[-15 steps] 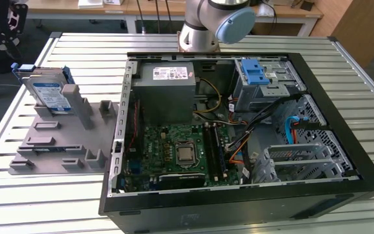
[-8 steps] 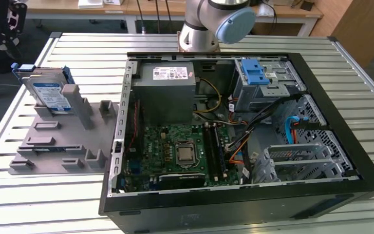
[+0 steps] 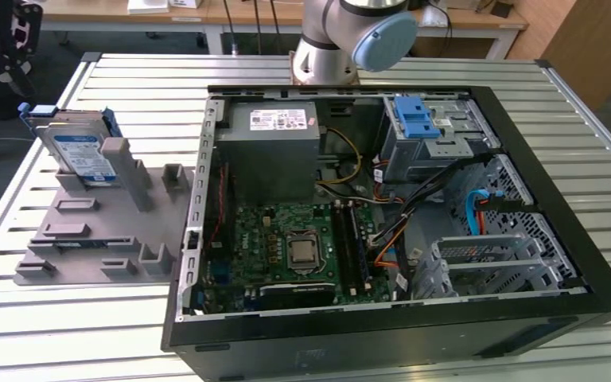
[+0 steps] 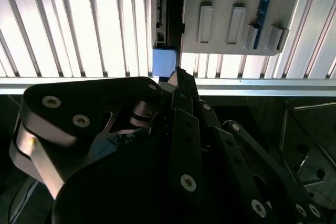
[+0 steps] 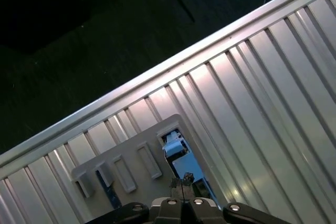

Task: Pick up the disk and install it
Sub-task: 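Pick up the disk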

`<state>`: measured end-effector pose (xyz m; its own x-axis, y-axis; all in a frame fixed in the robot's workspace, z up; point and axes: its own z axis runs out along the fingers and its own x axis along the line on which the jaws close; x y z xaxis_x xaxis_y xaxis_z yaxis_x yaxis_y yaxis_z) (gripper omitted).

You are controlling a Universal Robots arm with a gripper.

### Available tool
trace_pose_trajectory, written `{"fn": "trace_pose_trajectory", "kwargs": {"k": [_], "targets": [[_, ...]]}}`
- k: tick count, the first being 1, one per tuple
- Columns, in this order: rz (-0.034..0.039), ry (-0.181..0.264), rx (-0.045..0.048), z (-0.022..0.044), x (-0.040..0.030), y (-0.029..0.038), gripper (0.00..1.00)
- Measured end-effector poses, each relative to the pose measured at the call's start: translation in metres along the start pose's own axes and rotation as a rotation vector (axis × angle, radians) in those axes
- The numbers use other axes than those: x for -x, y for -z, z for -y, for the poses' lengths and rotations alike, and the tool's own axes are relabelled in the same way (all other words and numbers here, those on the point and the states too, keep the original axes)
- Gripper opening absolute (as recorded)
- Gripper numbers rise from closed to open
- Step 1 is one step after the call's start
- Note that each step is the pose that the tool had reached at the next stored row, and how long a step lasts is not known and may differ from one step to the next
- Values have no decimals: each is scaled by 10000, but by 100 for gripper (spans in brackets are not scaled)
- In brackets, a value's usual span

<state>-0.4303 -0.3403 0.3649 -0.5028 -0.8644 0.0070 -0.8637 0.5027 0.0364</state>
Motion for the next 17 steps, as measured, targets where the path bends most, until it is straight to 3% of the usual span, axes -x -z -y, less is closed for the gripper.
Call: {"fn": "trace_pose_trajectory", "kwargs": {"k": [17], "targets": [[-24, 1351, -22, 1, 1, -1, 11]]}}
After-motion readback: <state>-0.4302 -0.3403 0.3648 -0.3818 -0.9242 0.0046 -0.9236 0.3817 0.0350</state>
